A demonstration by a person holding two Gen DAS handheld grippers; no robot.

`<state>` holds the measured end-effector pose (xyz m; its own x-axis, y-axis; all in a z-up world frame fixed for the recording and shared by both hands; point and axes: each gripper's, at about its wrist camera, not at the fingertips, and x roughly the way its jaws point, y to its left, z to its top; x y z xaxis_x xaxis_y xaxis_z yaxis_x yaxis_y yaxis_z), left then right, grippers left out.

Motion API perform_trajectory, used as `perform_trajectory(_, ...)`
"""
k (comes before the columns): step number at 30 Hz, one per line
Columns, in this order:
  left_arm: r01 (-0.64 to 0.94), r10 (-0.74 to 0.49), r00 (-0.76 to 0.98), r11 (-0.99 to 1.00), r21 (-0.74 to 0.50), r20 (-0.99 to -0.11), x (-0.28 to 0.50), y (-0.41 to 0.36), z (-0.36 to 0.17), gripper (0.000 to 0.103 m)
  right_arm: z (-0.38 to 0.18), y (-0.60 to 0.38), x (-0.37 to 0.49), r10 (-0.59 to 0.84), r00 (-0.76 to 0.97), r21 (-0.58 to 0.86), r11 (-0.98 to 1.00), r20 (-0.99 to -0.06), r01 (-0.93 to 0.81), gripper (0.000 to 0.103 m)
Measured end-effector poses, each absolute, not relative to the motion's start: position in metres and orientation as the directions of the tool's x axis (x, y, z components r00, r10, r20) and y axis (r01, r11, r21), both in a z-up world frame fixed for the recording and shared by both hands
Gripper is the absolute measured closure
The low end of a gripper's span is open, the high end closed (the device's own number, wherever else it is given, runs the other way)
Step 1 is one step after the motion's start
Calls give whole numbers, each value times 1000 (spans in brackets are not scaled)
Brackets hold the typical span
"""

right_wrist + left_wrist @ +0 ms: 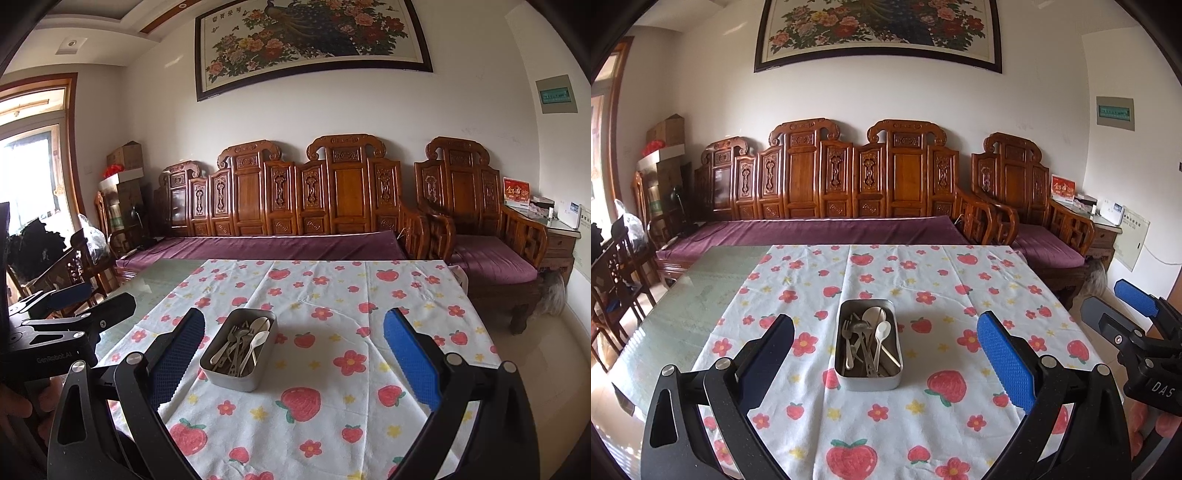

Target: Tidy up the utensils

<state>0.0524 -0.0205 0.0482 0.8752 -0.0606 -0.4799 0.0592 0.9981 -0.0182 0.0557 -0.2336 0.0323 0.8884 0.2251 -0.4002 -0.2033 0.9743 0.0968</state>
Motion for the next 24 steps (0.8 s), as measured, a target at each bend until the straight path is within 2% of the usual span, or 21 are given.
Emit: perform_trajectory(24, 67, -68, 875, 998, -19, -479, 52, -28, 47, 7, 30, -232, 56, 224, 889, 99, 975, -399, -201, 5)
